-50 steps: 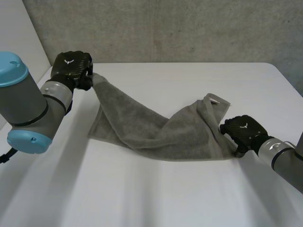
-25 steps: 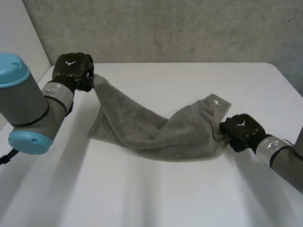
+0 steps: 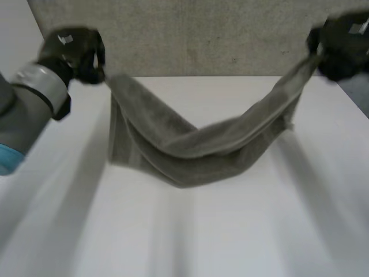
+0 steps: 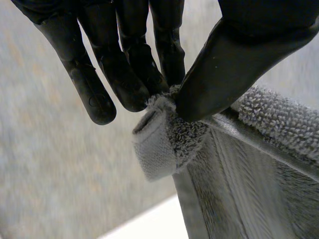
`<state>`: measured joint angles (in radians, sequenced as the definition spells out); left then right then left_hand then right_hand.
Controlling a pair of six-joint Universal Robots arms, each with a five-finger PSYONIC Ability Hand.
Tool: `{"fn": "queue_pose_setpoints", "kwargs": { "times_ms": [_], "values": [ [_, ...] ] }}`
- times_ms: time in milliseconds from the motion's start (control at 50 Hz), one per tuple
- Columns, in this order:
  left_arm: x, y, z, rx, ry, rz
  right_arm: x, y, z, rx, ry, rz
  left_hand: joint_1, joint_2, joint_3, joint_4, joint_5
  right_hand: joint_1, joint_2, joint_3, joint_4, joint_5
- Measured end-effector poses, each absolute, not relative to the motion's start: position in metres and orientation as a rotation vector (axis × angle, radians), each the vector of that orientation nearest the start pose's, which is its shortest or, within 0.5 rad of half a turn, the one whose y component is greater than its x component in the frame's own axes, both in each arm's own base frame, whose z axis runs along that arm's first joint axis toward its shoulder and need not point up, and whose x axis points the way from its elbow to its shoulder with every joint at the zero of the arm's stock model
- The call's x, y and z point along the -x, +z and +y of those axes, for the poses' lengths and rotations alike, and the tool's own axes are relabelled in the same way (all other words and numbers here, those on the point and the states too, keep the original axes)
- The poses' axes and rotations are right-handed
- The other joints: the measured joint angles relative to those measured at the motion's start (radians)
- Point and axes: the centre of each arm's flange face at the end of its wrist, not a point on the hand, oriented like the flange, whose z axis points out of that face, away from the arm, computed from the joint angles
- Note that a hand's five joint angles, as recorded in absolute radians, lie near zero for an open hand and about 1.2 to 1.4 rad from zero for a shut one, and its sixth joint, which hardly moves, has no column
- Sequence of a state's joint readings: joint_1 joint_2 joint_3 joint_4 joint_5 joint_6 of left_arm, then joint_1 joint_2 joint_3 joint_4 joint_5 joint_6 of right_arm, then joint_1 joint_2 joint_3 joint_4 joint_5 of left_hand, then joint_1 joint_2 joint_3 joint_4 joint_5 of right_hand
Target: Fold the towel.
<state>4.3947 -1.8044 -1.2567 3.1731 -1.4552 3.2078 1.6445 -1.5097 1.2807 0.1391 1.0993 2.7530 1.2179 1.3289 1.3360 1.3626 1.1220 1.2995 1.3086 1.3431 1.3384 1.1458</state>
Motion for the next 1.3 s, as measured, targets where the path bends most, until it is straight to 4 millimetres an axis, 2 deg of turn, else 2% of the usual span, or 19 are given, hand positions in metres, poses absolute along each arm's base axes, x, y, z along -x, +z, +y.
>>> {"fn": "queue_pose_setpoints", "kwargs": {
  "times_ms": [80, 140, 260, 340, 480, 580, 660, 720, 780, 800, 840, 920, 980, 1060, 1080, 1140, 1180, 1260, 1300],
  "values": [
    [0.246, 0.373, -0.294, -0.543, -2.670, 2.143, -0.194, 0.418, -0.291, 0.932, -2.334, 1.746, 0.000, 0.000, 0.000, 0.000, 0.000, 0.001, 0.000, 0.000, 0.000, 0.000],
    [0.240, 0.396, -0.289, -0.503, -2.744, 2.101, -0.192, 0.438, -0.292, 0.906, -2.352, 1.731, 0.000, 0.000, 0.000, 0.000, 0.000, 0.001, 0.000, 0.001, 0.000, 0.000],
    [0.224, 0.408, -0.304, -0.413, -2.753, 2.079, -0.193, 0.434, -0.319, 0.898, -2.287, 1.846, 0.000, 0.000, 0.000, 0.000, 0.000, 0.001, 0.000, 0.002, 0.000, 0.000],
    [0.219, 0.385, -0.331, -0.380, -2.658, 2.163, -0.201, 0.411, -0.342, 0.956, -2.221, 1.956, 0.000, 0.000, 0.000, 0.000, 0.000, 0.001, 0.000, 0.002, 0.000, 0.000],
    [0.227, 0.305, -0.384, -0.411, -2.372, 2.410, -0.231, 0.348, -0.381, 1.101, -2.131, 2.118, 0.000, 0.000, 0.000, 0.000, 0.000, 0.001, 0.000, 0.002, 0.000, 0.000],
    [0.235, 0.285, -0.408, -0.459, -2.346, 2.393, -0.253, 0.323, -0.401, 1.124, -2.187, 2.097, 0.000, 0.000, 0.000, 0.000, 0.000, 0.001, 0.000, 0.002, 0.000, 0.000],
    [0.243, 0.307, -0.425, -0.465, -2.490, 2.229, -0.271, 0.331, -0.413, 1.075, -2.378, 1.941, 0.000, 0.000, 0.000, 0.000, 0.000, 0.002, 0.001, 0.002, 0.000, 0.000],
    [0.250, 0.347, -0.430, -0.438, -2.689, 1.997, -0.285, 0.366, -0.412, 0.965, -2.619, 1.699, 0.008, 0.001, 0.001, 0.000, 0.000, 0.005, 0.009, 0.002, 0.000, 0.000],
    [0.256, 0.393, -0.422, -0.363, -2.892, 1.744, -0.293, 0.417, -0.396, 0.813, -2.814, 1.420, 0.010, 0.003, 0.002, 0.000, 0.000, 0.005, 0.010, 0.002, 0.000, 0.000],
    [0.256, 0.401, -0.420, -0.345, -2.923, 1.705, -0.293, 0.426, -0.391, 0.785, -2.838, 1.373, 0.010, 0.003, 0.002, 0.000, 0.000, 0.005, 0.010, 0.002, 0.000, 0.000],
    [0.256, 0.434, -0.408, -0.248, -3.064, 1.534, -0.293, 0.459, -0.373, 0.680, -2.889, 1.219, 0.010, 0.003, 0.003, 0.000, 0.000, 0.005, 0.010, 0.002, 0.000, 0.000],
    [0.250, 0.457, -0.395, -0.122, -3.204, 1.412, -0.291, 0.475, -0.359, 0.619, -2.837, 1.187, 0.010, 0.003, 0.003, 0.000, 0.000, 0.005, 0.010, 0.002, 0.000, 0.000],
    [0.244, 0.449, -0.395, -0.075, -3.238, 1.431, -0.289, 0.459, -0.362, 0.663, -2.734, 1.315, 0.010, 0.003, 0.003, 0.000, 0.000, 0.005, 0.010, 0.002, 0.000, 0.000],
    [0.239, 0.411, -0.405, -0.098, -3.189, 1.573, -0.289, 0.412, -0.372, 0.812, -2.534, 1.571, 0.010, 0.003, 0.003, 0.000, 0.000, 0.005, 0.010, 0.002, 0.000, 0.000],
    [0.237, 0.390, -0.409, -0.131, -3.146, 1.661, -0.288, 0.387, -0.376, 0.892, -2.428, 1.682, 0.010, 0.004, 0.003, 0.000, 0.000, 0.005, 0.010, 0.002, 0.000, 0.000],
    [0.233, 0.343, -0.414, -0.211, -3.037, 1.855, -0.285, 0.339, -0.379, 1.032, -2.227, 1.861, 0.010, 0.004, 0.003, 0.000, 0.000, 0.005, 0.010, 0.002, 0.000, 0.000],
    [0.229, 0.301, -0.414, -0.277, -2.921, 2.032, -0.280, 0.297, -0.378, 1.145, -2.050, 1.993, 0.010, 0.004, 0.003, 0.000, 0.000, 0.005, 0.010, 0.002, 0.003, 0.000],
    [0.220, 0.227, -0.404, -0.374, -2.676, 2.334, -0.268, 0.231, -0.367, 1.322, -1.775, 2.157, 0.010, 0.005, 0.004, 0.000, 0.000, 0.005, 0.010, 0.002, 0.003, 0.000],
    [0.217, 0.205, -0.397, -0.405, -2.587, 2.417, -0.264, 0.211, -0.360, 1.380, -1.691, 2.196, 0.010, 0.005, 0.004, 0.000, 0.000, 0.005, 0.010, 0.002, 0.003, 0.000]
  ]
}}
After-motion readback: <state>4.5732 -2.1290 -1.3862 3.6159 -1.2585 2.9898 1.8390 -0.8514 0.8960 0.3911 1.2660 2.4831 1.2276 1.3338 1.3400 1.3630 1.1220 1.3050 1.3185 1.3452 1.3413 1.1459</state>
